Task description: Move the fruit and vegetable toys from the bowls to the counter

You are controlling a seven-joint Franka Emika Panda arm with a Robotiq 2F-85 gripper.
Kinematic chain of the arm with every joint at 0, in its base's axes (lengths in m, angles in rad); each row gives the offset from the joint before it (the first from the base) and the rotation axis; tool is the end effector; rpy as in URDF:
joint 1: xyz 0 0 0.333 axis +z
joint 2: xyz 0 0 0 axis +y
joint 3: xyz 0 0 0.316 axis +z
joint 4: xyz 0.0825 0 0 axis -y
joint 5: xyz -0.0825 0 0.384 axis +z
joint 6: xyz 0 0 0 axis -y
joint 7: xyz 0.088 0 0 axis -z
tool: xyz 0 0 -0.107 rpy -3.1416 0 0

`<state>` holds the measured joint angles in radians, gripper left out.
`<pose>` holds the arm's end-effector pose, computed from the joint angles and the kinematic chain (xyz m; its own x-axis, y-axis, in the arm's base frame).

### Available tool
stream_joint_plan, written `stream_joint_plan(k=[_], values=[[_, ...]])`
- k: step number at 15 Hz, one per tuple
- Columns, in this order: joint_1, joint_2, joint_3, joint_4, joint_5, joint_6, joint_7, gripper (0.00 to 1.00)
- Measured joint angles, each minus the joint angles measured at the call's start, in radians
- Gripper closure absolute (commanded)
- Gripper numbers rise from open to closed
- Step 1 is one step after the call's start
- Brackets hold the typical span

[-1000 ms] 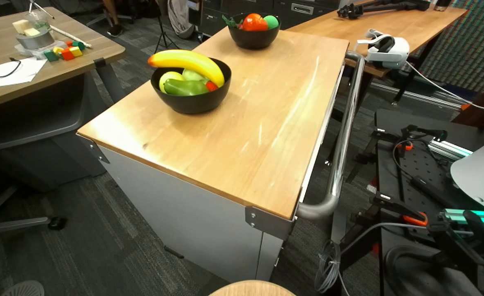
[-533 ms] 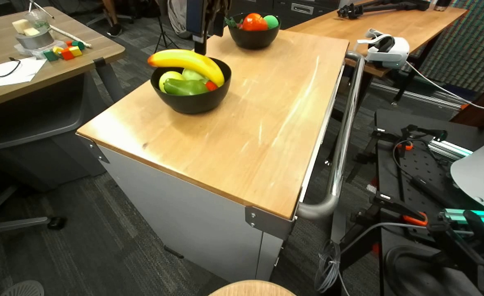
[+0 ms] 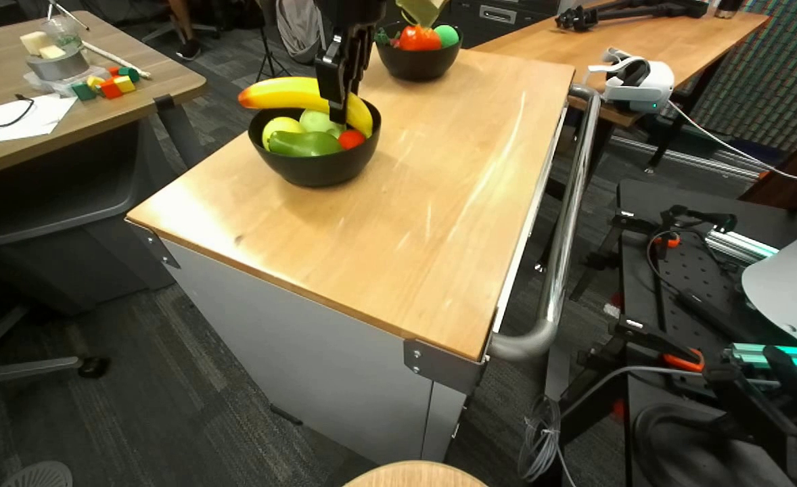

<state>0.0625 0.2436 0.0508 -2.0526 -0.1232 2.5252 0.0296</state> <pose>0.6044 0.0690 0.3427 0.9580 0.1761 0.2261 0.1635 -0.9838 0.0732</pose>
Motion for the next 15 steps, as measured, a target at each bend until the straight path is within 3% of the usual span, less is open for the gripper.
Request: stream_joint_plan(k=[8, 11, 15], values=[[0.007, -0.013, 0.011, -0.016, -0.015, 0.034, -0.013, 0.86], [0.005, -0.082, 0.071, -0.040, 0.138, -0.017, -0.145, 0.86], [0.016, -0.222, 0.136, -0.053, 0.401, -0.247, -0.386, 0.86]])
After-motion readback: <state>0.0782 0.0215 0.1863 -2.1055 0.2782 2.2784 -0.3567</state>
